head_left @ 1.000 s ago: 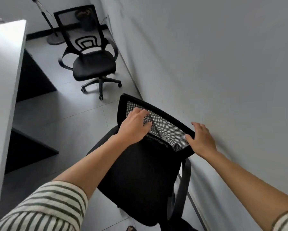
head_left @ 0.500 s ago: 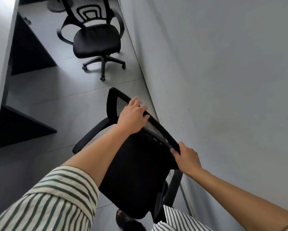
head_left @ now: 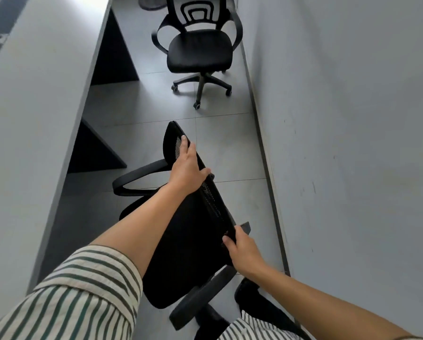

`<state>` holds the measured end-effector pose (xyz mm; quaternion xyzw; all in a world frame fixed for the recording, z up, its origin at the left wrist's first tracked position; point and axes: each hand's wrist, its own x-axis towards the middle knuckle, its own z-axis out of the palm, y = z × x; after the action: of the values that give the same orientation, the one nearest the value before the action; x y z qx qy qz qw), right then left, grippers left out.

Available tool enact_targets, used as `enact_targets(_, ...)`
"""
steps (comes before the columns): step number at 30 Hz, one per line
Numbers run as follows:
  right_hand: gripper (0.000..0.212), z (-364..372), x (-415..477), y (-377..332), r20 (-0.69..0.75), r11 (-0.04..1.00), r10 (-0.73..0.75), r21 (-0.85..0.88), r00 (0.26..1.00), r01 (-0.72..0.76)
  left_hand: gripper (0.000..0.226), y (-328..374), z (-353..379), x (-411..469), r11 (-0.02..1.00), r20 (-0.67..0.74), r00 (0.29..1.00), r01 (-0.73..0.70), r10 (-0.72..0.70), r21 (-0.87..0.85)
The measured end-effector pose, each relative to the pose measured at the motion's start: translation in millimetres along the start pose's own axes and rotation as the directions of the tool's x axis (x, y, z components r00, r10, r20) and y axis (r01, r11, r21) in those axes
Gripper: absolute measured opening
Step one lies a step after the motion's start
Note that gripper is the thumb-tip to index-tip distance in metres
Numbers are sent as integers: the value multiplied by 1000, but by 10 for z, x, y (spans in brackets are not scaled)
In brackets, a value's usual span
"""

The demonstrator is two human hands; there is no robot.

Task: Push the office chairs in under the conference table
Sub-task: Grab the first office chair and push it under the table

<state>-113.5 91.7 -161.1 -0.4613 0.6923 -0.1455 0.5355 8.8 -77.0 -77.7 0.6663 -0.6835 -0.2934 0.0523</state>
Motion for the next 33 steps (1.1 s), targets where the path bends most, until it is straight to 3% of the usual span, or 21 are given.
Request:
enact_targets(3,21,367,-90,-146,93,1000,-22,8,995,22,79,-345,-167,-163,999,30,999,26,-25,-32)
enact_targets(7,39,666,-151,-368,266,999,-43,-10,963,48,51,-824,-206,-406,971,150,985,118,-87,-209)
enact_targets(11,43,733,-157,-587,480,996,-28,-56,877,62,59,-1125,-188,-579,940,192,975,163,-108,-301)
enact_targets(13,45,626,-103,-634,521,990,6,-124,853,69,59,-1205,-219,-625,924,200,974,173,-109,-341)
enact_targets(17,44,104,242,-733,387,969,47,-241,921,52,63,-1263,-260,-756,911,255,960,205,-116,-358)
enact_targets(21,37,-472,794,-1189,176,962,-91,-238,980,132,64,-1200,-82,-993,896,325,933,270,-154,-353)
enact_targets(24,32,-682,1381,-1761,131,962,-224,-128,966,240,42,-1197,116,-1007,884,240,939,319,-246,-342)
enact_targets(28,32,-626,2027,-2558,247,952,-282,-44,927,302,32,-1110,189,-948,857,130,910,415,-394,-305)
enact_targets(30,40,-496,2215,-2876,371,950,-249,-85,895,300,30,-1039,257,-951,817,82,873,479,-480,-321)
enact_targets(33,41,-224,2333,-3202,582,881,-85,-335,809,334,24,-927,404,-1014,717,-17,765,595,-643,-364)
